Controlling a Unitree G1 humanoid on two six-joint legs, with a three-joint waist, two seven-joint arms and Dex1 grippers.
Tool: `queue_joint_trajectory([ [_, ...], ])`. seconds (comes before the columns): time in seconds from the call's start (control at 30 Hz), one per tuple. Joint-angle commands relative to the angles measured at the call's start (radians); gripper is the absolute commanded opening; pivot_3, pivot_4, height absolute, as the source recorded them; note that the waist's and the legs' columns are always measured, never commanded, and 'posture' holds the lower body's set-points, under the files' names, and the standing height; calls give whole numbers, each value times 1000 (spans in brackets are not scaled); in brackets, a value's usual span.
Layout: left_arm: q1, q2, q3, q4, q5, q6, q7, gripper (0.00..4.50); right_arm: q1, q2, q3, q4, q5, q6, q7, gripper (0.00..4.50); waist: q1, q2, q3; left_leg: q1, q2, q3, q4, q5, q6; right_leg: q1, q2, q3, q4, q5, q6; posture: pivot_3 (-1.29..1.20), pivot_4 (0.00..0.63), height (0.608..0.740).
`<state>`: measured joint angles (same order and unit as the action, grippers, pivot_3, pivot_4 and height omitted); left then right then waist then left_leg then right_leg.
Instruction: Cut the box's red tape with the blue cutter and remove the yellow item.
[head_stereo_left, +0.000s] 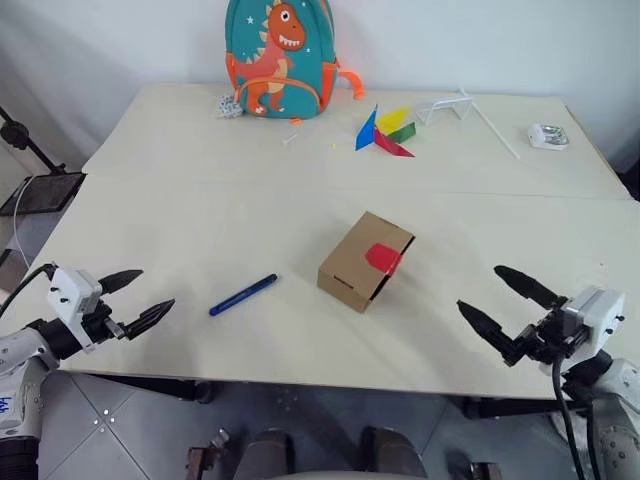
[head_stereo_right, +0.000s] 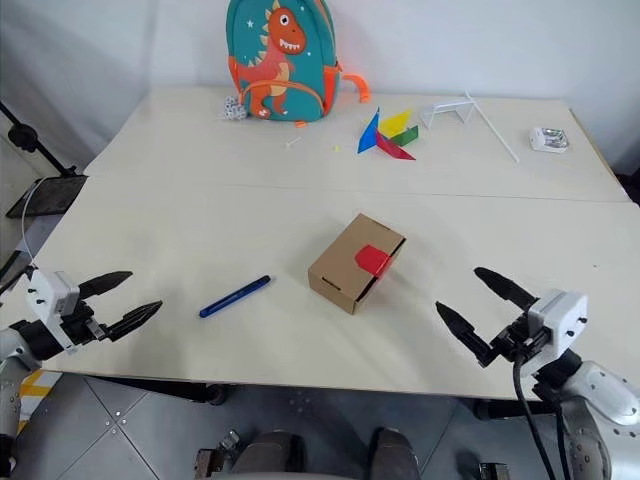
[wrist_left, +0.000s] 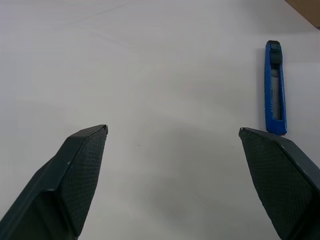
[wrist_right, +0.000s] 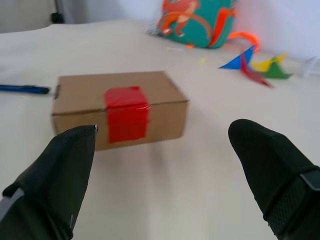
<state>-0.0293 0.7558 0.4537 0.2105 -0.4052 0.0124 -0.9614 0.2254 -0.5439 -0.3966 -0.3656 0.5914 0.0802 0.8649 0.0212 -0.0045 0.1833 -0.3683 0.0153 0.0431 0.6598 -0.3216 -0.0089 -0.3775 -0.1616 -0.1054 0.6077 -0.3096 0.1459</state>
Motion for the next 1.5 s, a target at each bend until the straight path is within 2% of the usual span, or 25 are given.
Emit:
queue_joint_trajectory([
  [0.03,-18,7,6,-39,-14,8,16,4463,17,-18,-12,-34,10,9,2,4500,1,0,0,0,0,0,0,0,0,0,0,0,0,0,0,0,150,740],
  [0.23,-79,9,-25,-80,-125,160,-48,4463,41,-41,16,-107,3,47,-9,4500,2,0,0,0,0,0,1,0,0,0,0,0,1,0,0,0,150,740],
  [0.3,-145,5,-62,-90,-133,183,-65,4089,51,-45,32,-149,17,92,-31,4128,4,0,0,0,0,0,1,0,0,0,0,0,1,0,0,0,150,740],
  [0.37,-209,0,-107,-87,-123,193,-79,3555,53,-57,55,-179,11,138,-54,3539,5,0,0,-1,0,-1,3,0,0,0,0,-1,2,0,0,0,150,740],
  [0.43,-318,-33,-208,-72,-105,219,-121,2892,40,-81,147,-206,-63,211,-96,2819,6,0,0,-1,-1,-1,3,0,0,0,0,0,2,0,0,0,150,740],
  [0.53,-502,-103,-349,48,-2,184,-132,1955,-56,-95,263,-204,-179,349,-231,1769,6,-1,-1,-2,-1,-1,6,0,0,1,0,0,3,1,1,0,150,740],
  [0.7,-641,-177,-444,193,82,136,-133,384,-219,-81,365,-191,-230,503,-312,34,-17,-1,0,-2,-1,1,6,0,0,-1,1,1,3,1,1,0,150,740],
  [0.73,-662,-193,-461,220,103,127,-121,14,-248,-71,382,-177,-244,535,-336,0,-19,-1,0,-2,0,1,5,0,0,-2,1,0,3,1,1,0,150,740],
  [0.9,-727,-279,-572,302,222,79,-96,14,-382,-39,447,-40,-350,572,-416,0,-16,-3,0,-4,-1,1,6,0,0,-2,1,-1,2,1,2,0,150,740],
  [1.1,-747,-374,-616,294,260,116,-55,14,-504,8,457,17,-360,581,-416,0,-15,-3,1,-6,-1,1,8,0,0,-2,1,-1,1,1,2,0,150,740],
  [1.27,-718,-392,-646,209,256,184,-78,14,-555,15,462,63,-352,571,-383,0,-18,-3,1,-6,-1,1,7,0,0,-2,1,-1,1,1,2,0,150,740],
  [1.5,-634,-349,-649,-2,202,312,-157,14,-607,36,486,184,-345,494,-287,0,-25,-3,1,-6,-1,1,8,0,0,-2,1,-2,1,1,2,0,150,740],
])
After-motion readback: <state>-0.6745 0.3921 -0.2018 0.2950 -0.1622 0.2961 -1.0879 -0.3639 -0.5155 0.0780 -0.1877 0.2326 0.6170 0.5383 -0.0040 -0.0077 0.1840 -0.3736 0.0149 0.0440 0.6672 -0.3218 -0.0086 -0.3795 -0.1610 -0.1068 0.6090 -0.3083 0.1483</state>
